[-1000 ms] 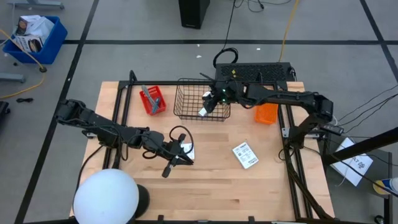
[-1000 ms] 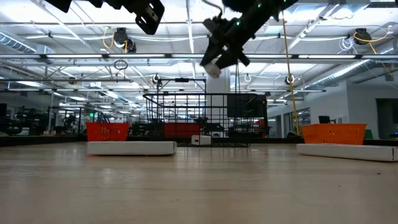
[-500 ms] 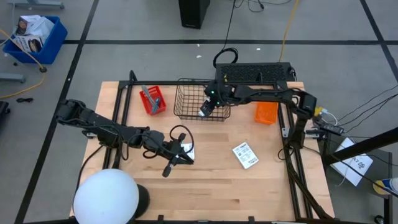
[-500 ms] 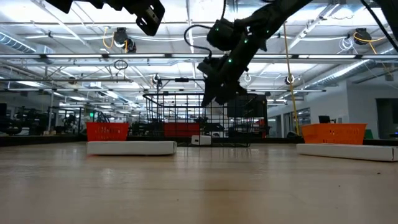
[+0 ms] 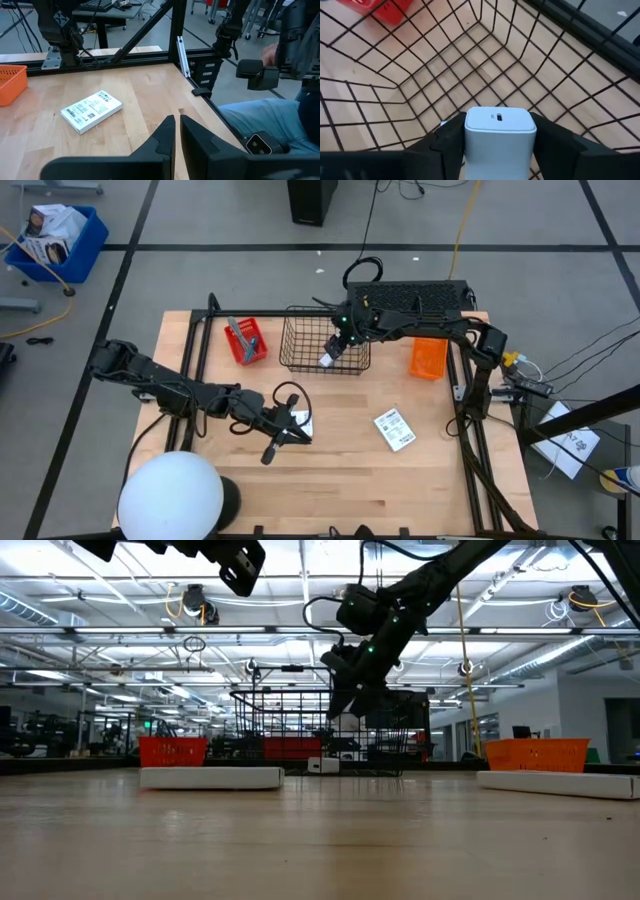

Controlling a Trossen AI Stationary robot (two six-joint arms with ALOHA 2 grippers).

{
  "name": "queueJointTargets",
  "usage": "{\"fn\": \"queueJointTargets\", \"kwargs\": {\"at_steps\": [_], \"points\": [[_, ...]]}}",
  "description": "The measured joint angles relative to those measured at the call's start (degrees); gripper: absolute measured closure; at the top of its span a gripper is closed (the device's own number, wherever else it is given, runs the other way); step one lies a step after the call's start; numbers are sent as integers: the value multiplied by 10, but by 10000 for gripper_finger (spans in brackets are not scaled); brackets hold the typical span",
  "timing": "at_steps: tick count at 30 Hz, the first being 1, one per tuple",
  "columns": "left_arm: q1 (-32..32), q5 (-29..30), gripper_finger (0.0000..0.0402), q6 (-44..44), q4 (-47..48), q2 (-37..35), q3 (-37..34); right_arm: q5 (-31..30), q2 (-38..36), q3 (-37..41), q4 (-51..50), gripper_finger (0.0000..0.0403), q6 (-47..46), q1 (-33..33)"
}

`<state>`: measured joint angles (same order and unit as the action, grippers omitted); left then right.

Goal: Pick and place items into bin
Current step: Put the white charger adapter into the wire basket

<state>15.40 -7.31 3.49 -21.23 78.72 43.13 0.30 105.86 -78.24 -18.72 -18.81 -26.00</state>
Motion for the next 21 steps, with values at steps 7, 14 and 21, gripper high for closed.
{"fn": "queueJointTargets", "kwargs": {"at_steps": [7,14,21], "points": [[0,0,371,1,0,0,0,6,7,0,3,221,0,0],[0,0,371,1,0,0,0,16,15,1,-1,223,-4,-2],[0,0,371,2,0,0,0,15,18,1,-1,214,-6,-2]]}}
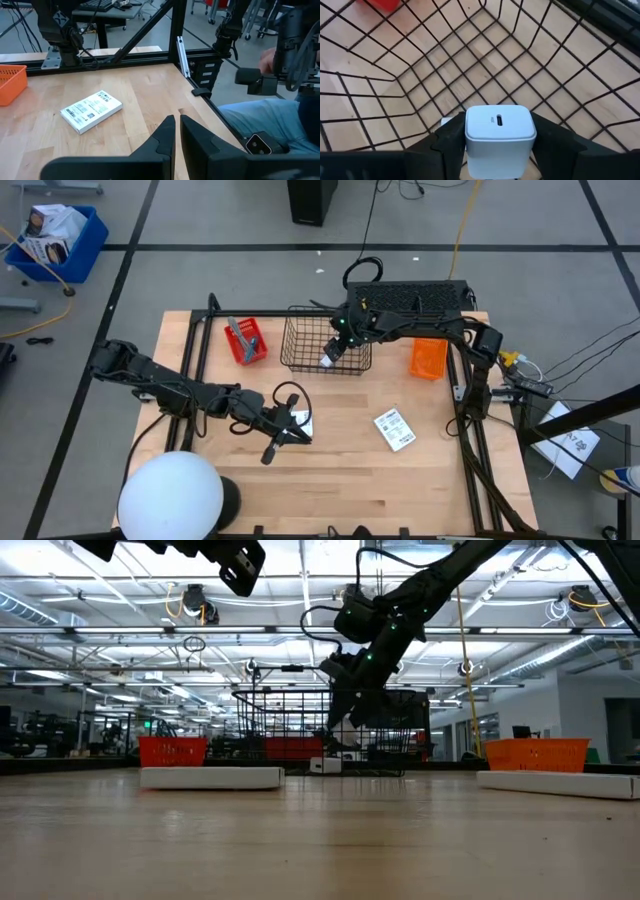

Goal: Pick and place items into bin
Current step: Put the white charger adapter into the wire basket

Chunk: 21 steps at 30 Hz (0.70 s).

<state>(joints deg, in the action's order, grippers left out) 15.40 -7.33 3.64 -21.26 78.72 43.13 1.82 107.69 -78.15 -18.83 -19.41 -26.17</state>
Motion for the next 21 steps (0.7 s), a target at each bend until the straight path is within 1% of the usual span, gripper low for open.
{"fn": "queueJointTargets", "kwargs": {"at_steps": [17,21], "points": [[0,0,371,-2,3,0,0,0,-1,0,6,209,-22,0],[0,10,371,0,6,0,0,0,-1,0,7,209,-21,0]]}}
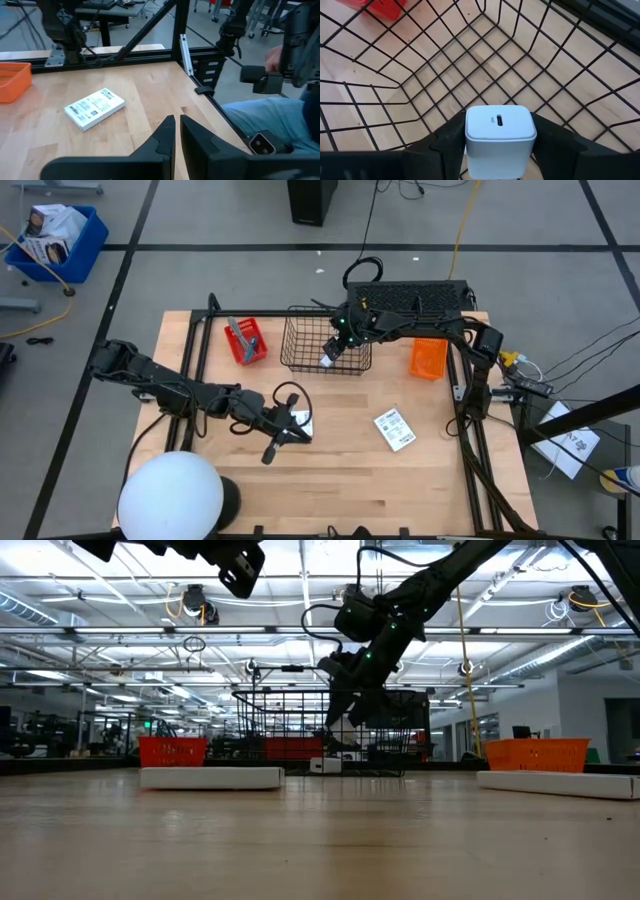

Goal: Pick and place items into bin
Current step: Put the white charger adapter into the wire basket, then put the right card reader box into the orange bin

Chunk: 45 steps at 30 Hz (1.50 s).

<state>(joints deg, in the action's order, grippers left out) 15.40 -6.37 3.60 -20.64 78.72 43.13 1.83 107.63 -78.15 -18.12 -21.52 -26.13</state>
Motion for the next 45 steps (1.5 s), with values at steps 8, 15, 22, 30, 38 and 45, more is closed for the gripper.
{"fn": "queueJointTargets", "kwargs": {"at_steps": [8,15,22,30,38,45], "points": [[0,5,371,-1,2,0,0,12,0,0,0,207,-3,0],[0,10,371,-3,2,0,0,13,0,0,0,207,-3,0],[0,10,371,-3,2,0,0,13,0,0,-1,206,-1,3],[0,10,371,-3,2,0,0,13,0,0,-7,206,11,4],[0,10,371,-3,2,0,0,13,0,0,-14,183,31,8],[0,10,371,-4,3,0,0,13,0,0,13,132,48,22]]}}
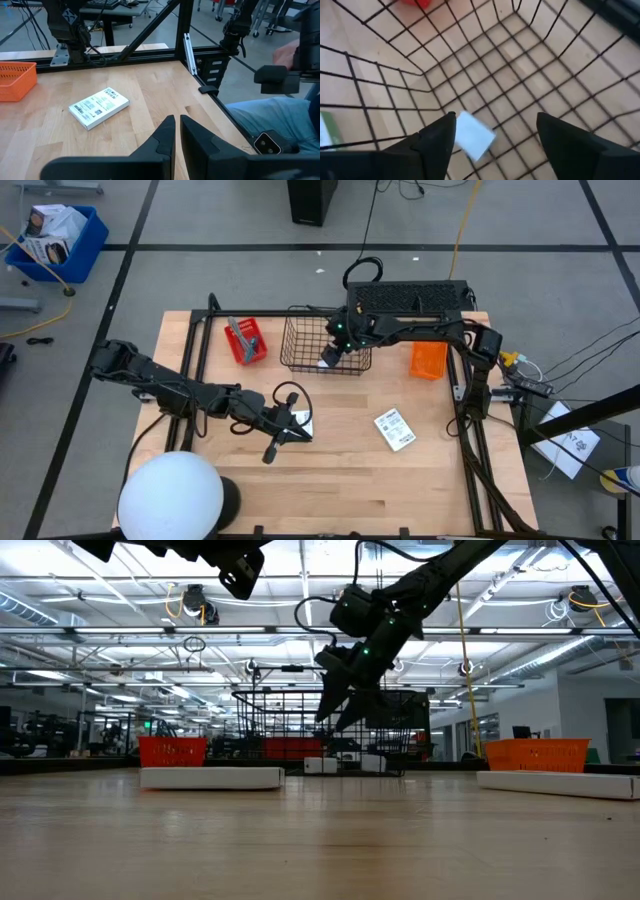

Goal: Pick and place items into bin
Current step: Put the right card reader box into the orange bin

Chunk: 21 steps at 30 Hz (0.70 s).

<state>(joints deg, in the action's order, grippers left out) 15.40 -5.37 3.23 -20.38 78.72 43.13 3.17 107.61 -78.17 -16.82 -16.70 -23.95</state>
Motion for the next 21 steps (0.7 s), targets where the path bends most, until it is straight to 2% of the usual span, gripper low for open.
{"fn": "queueJointTargets", "kwargs": {"at_steps": [10,21], "points": [[0,2,371,0,2,0,0,-1,-23,-1,7,133,34,15],[0,10,371,3,8,0,0,-3,-117,-1,5,144,74,57]]}}
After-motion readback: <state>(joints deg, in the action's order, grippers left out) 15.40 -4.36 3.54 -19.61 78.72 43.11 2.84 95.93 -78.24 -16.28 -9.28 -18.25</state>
